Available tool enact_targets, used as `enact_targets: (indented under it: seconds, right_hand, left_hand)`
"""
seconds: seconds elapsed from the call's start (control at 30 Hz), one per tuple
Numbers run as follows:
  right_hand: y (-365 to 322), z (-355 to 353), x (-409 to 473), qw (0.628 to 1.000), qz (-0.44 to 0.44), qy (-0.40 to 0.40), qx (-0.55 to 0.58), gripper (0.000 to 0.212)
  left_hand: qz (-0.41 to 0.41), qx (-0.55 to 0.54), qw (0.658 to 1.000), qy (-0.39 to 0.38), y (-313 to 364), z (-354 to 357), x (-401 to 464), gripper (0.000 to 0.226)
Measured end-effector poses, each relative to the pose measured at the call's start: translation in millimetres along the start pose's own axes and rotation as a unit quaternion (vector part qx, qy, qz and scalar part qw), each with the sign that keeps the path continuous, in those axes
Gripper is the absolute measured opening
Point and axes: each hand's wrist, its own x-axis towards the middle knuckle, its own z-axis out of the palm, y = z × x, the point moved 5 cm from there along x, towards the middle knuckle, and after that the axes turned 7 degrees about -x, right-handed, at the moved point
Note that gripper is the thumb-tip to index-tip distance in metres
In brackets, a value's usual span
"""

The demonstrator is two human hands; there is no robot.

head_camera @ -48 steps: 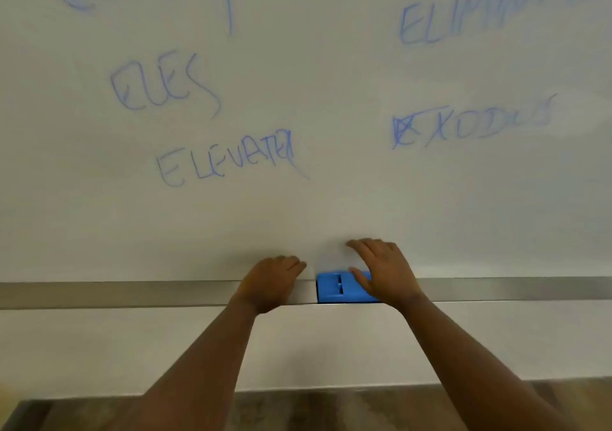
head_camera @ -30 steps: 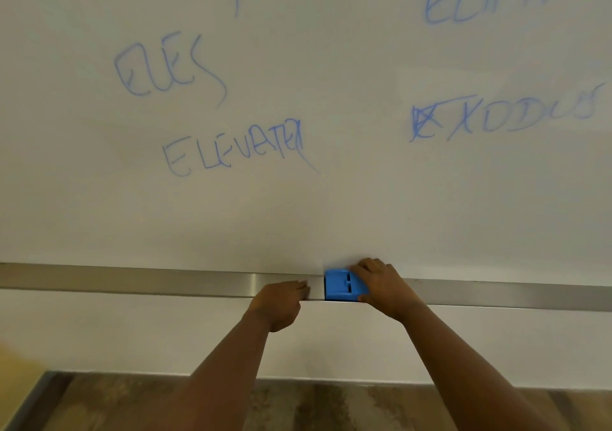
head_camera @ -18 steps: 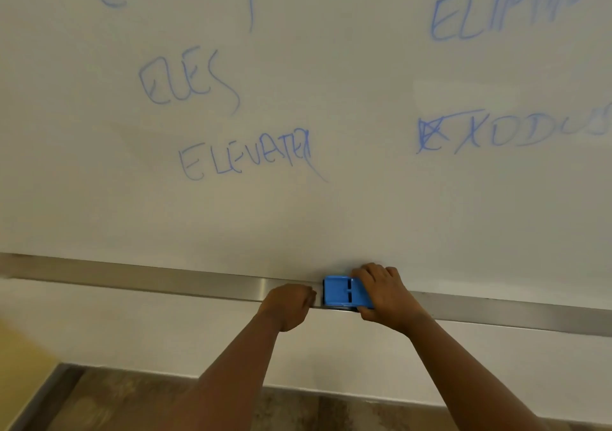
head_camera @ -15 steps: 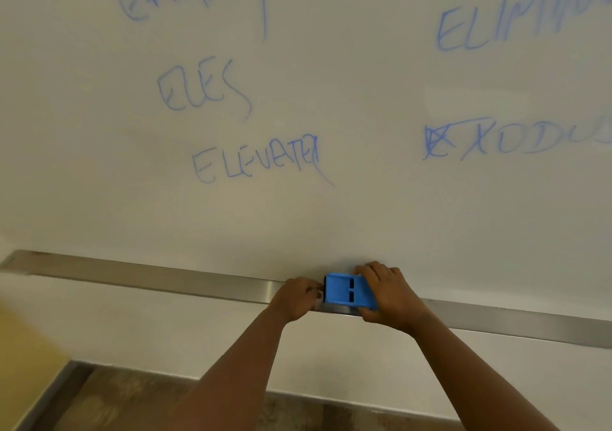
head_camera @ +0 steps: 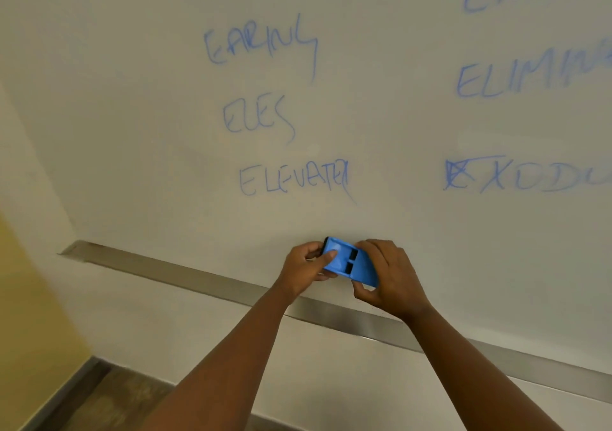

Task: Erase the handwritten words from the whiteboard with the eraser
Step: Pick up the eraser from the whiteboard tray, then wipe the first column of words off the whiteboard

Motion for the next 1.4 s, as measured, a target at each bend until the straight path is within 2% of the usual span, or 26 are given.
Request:
enact_targets:
  seconds: [0.07,0.13,0.23,0.3,0.43,0.6,0.73,0.83,0.93,1.2,1.27,1.4]
  right_hand:
    - [-3,-9,12,0.999,-0.004,0.042,-0.019,0.07]
    - [-2,-18,25,0.996,0.001,0.085,-0.031,0.074]
    - [-4,-27,48,0.986,0.023,0.157,-0.049,0.079]
    - [-5,-30,60,0.978,0.034,0.197,-0.065,0.081]
    - [-6,-22,64,0.965,0.061,0.234,-0.1,0.083]
    - [-5,-11,64,0.96,0.079,0.235,-0.134,0.086]
    - [-5,-16,73,0.942,0.103,0.276,-0.16,0.065]
    - [-8,-20,86,0.931,0.125,0.305,-0.156,0.06]
    - [-19,-12,93,0.922,0.14,0.325,-0.159,0.06]
    - [-30,2,94,0.927,0.085,0.31,-0.192,0.059]
    - [-24,-4,94,0.917,0.115,0.332,-0.19,0.06]
    - [-19,-13,98,0.87,0.241,0.409,-0.132,0.062]
  left_hand:
    - [0.07,0.017,0.997,0.034,17,-6,3,0.021]
    - [0.175,0.067,0.979,0.081,39,-12,2,0.014]
    - [0.326,0.173,0.915,0.161,76,-34,0,0.025]
    - [0.381,0.223,0.867,0.229,97,-53,2,0.031]
    - [0.425,0.295,0.791,0.328,124,-94,14,0.035]
    - [0.448,0.347,0.743,0.355,146,-126,32,0.048]
    - [0.485,0.361,0.706,0.369,173,-148,45,0.058]
    - [0.499,0.37,0.689,0.374,194,-163,63,0.063]
    - [0.5,0.382,0.69,0.358,199,-164,81,0.061]
    - [0.514,0.39,0.682,0.344,194,-166,92,0.059]
    - [0.513,0.392,0.681,0.346,193,-165,91,0.059]
    - [0.509,0.396,0.678,0.351,193,-165,91,0.061]
